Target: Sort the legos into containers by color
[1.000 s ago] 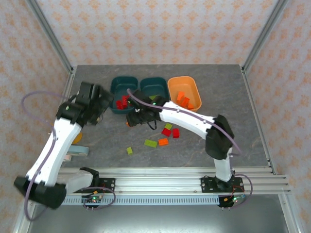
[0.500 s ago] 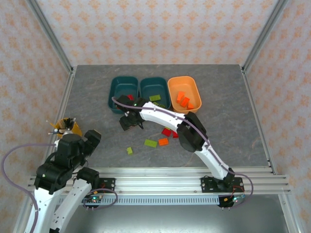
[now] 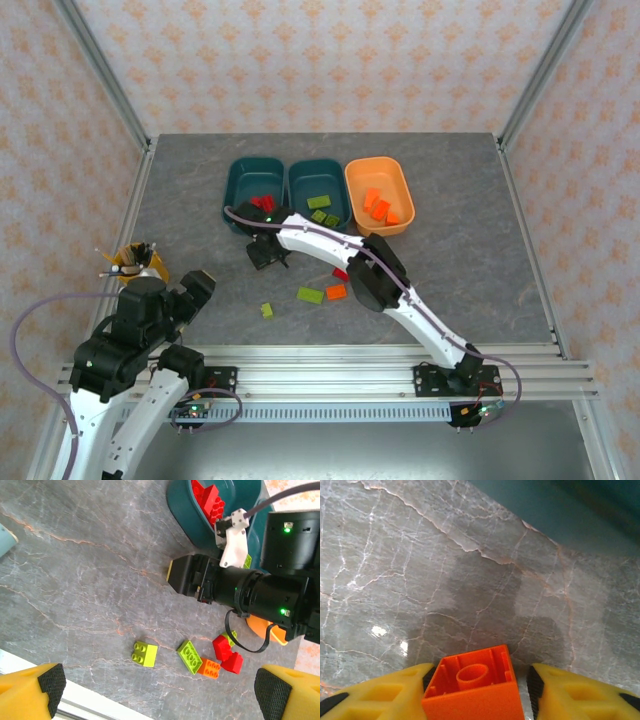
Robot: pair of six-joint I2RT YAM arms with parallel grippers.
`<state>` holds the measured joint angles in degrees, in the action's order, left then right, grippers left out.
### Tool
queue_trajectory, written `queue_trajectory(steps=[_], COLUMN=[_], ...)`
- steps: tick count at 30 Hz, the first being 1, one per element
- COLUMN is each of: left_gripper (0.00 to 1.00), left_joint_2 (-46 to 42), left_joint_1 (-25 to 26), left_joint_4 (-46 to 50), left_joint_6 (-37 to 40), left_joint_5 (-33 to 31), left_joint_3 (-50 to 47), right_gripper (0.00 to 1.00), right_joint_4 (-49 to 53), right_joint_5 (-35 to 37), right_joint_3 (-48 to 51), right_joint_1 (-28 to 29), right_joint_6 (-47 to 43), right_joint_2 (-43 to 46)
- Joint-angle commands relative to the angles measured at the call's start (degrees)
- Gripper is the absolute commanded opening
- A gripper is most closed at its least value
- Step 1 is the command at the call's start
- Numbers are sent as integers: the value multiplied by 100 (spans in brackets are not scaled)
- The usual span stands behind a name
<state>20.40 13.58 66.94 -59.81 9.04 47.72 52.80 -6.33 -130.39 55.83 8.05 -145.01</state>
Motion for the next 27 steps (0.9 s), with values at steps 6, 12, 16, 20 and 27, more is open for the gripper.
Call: queue_trajectory(steps=[6,12,16,20,27], left_gripper=[99,99,99,99,99], left_joint_2=[60,168,406,916,2457], left_joint_1=[44,43,47,71,848], left_joint_4=[-263,-403,-754,-1396,-2207], left_joint_6=[239,341,582,845,1437], left_joint_5=[270,394,647,1109,918], left_joint_3=[9,43,101,214,986], right_gripper=[36,27,26,26,26], right_joint_4=[245,22,-311,-435,-633], right_joint_5=[211,252,376,398,163], right_joint_3=[-401,-28,623,1303,2818], right_joint_1=[-1,5,-10,-237,-1591], right_joint_6=[62,139,262,533,1101], right_joint_2=[-239,301,1182,2150,3781])
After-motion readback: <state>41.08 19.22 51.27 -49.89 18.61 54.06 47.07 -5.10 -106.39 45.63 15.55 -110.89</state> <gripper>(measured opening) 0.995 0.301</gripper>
